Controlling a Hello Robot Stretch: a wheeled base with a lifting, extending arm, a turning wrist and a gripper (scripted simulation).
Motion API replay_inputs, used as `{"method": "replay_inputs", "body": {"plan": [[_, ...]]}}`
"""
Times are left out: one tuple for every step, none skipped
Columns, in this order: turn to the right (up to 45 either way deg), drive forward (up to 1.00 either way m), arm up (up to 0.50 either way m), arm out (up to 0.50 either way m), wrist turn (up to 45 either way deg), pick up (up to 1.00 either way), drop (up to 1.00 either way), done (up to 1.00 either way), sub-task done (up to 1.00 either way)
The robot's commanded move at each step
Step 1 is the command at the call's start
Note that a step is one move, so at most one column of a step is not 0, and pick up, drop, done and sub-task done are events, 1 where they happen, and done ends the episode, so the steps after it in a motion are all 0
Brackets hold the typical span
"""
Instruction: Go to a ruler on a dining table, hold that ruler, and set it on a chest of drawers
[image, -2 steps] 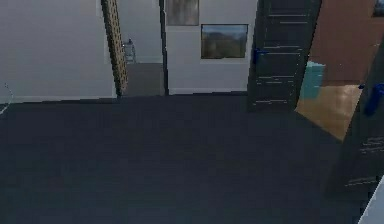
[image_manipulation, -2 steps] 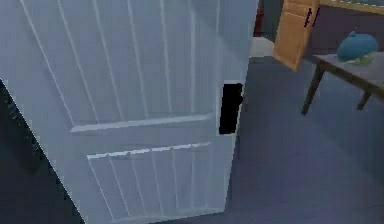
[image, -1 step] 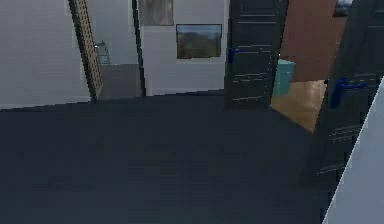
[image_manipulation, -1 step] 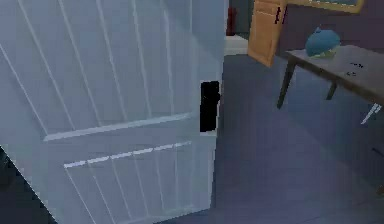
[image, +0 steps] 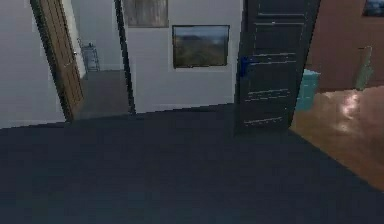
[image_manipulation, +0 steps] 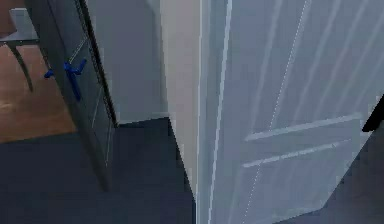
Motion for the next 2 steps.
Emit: {"method": "replay_inputs", "body": {"plan": [[24.0, 0.0, 0.0, 0.0, 0.0, 0.0, 0.0, 0.0, 0.0], [0.0, 1.0, 0.0, 0.0, 0.0, 0.0, 0.0, 0.0, 0.0]]}}
